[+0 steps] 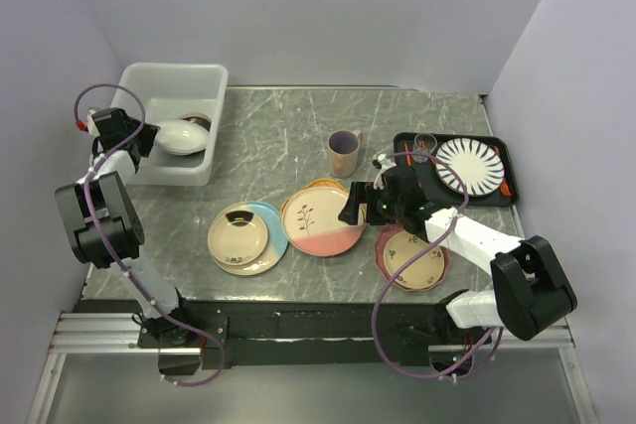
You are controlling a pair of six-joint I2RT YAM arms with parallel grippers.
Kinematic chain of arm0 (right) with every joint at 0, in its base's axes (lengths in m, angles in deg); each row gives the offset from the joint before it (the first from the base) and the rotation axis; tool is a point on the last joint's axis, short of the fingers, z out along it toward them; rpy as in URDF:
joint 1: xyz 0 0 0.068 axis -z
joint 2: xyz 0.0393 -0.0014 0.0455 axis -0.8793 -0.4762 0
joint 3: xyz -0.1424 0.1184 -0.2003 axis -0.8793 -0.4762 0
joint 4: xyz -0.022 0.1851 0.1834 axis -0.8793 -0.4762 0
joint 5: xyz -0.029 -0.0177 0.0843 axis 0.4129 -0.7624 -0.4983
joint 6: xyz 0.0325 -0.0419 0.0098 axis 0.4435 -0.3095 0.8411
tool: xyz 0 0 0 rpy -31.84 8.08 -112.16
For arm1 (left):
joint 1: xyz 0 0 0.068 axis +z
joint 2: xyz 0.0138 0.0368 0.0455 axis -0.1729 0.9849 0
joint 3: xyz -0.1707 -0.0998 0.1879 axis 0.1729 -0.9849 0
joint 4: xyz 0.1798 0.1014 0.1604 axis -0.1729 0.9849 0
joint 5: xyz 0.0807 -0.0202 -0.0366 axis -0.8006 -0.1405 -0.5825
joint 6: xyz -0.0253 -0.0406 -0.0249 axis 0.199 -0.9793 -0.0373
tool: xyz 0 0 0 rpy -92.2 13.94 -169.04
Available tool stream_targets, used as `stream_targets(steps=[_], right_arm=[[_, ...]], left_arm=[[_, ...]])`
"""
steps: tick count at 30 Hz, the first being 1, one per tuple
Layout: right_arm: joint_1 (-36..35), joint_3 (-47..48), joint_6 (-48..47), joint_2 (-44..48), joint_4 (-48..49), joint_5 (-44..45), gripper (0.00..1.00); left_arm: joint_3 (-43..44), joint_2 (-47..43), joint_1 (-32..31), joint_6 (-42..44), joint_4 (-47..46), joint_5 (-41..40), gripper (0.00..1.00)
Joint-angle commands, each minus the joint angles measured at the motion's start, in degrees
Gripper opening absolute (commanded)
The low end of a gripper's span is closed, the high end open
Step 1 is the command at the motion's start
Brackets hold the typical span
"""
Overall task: Place the plates into the plastic bin on the countertop
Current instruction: Place the plate in the plastic bin, then pick up the plate from the center of the board.
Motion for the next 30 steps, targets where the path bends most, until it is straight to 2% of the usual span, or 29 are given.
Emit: stream_targets(steps=[1, 4, 11, 15, 16, 18, 20, 30], right_arm=[[-0.42, 1.30, -0.98, 1.76, 0.79, 0.89, 1.00], [-0.50, 1.21, -0.89, 2.03, 0.70, 0.89, 1.00], [-0.42, 1.13, -0.89, 2.03, 0.88, 0.71, 1.00], [-0.42, 0.95, -0.80, 2.03, 1.05, 0.71, 1.00], [-0.42, 1.04, -0.80, 1.94, 0.96, 0.63, 1.00], [-0.50, 1.04, -0.80, 1.85, 0.96, 0.62, 1.00], [-0.42, 1.13, -0.71, 1.94, 1.05, 0.80, 1.00], [-0.42, 0.95, -0.71, 1.85, 1.14, 0.89, 1.00]], left_arm=[[2.50, -1.27, 0.21, 0.82, -0.70, 0.40, 0.54], [3.03, -1.36, 0.12, 1.53, 1.14, -0.65, 0.62], [4.00, -2.58, 0.12, 3.46, 3.96, -3.20, 0.70], [4.08, -3.72, 0.12, 4.52, 4.93, -5.05, 0.80], [3.65, -4.42, 0.03, 4.60, 4.93, -5.66, 0.88], [2.94, -5.22, -0.14, 4.69, 4.40, -5.66, 0.91], [1.45, -6.54, -0.14, 4.78, 3.53, -6.10, 0.99], [-5.58, -16.28, -1.11, 5.57, -3.86, -4.52, 0.99]])
